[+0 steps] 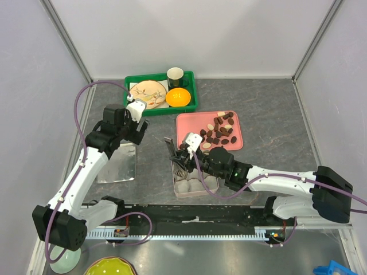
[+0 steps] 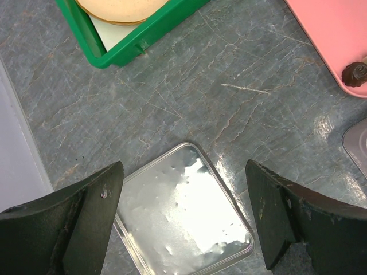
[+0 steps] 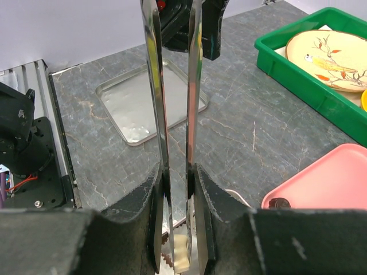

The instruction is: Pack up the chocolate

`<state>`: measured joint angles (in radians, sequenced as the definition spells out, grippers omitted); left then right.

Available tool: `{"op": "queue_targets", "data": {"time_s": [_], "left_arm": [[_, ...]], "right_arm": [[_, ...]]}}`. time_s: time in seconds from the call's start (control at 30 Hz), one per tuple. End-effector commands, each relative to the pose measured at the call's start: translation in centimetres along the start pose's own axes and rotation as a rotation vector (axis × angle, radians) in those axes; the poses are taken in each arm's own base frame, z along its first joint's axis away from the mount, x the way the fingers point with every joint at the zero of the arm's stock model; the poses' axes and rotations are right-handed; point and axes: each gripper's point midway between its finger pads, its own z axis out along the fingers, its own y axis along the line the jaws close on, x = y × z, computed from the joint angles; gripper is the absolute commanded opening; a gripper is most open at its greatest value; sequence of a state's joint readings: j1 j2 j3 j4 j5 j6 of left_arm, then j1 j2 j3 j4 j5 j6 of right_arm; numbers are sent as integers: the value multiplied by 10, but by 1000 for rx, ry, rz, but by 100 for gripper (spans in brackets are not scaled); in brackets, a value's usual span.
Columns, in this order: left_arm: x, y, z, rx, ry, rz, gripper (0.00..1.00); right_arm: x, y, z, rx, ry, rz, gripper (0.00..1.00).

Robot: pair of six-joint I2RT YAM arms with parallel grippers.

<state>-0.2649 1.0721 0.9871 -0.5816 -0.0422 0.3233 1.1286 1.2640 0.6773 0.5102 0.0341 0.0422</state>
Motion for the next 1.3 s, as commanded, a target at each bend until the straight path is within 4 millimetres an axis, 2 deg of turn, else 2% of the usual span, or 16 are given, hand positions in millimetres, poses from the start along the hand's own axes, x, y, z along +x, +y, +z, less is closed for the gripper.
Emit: {"op": "queue_targets", "data": {"time_s": [0.0,0.23,0.4,0.57,0.67,0.8,0.83,0.9,0.93,0.97,1.0,1.1,1.17,1.27], "left_arm": [[-7,1,-7,9,-36,23,94],[-4,0,-7,12,-33,25,94],[-4,-1,-8,13,-33,25,93],[-5,-2,-8,22,-36,20,93],[-10,-13,-9,80,-51,1,93],[-28,-34,-11,206,-76,-19,94],[-42,-34,-16,214,-102,-17,94],[-51,-46,-14,254,-97,-1,94],[-64,-47,-18,257,-122,13,94],[-68,-58,-16,282,-111,36,94],[-72,-61,-16,279,-110,50,94],[-93,-78,-25,309,-139,94,94],[-100,-89,-30,327,-149,118,94],[-109,-92,-33,319,-159,139,94]], "right_arm": [[-22,2,4,-2,-89,10,29],[-22,2,4,-3,-86,2,40],[-22,1,3,2,-84,-2,43],[-29,-2,1,17,-102,-14,42],[-42,-6,-2,40,-129,-27,39],[-59,-9,-3,52,-155,-71,36],[-61,-9,-1,51,-154,-74,36],[-60,-8,3,46,-145,-82,36],[-59,-7,6,43,-141,-84,36],[-59,-6,8,38,-139,-86,36],[-59,-7,10,38,-137,-91,35],[-58,-7,20,38,-123,-113,35],[-64,-8,25,45,-126,-127,34],[-70,-12,33,62,-125,-155,34]]}}
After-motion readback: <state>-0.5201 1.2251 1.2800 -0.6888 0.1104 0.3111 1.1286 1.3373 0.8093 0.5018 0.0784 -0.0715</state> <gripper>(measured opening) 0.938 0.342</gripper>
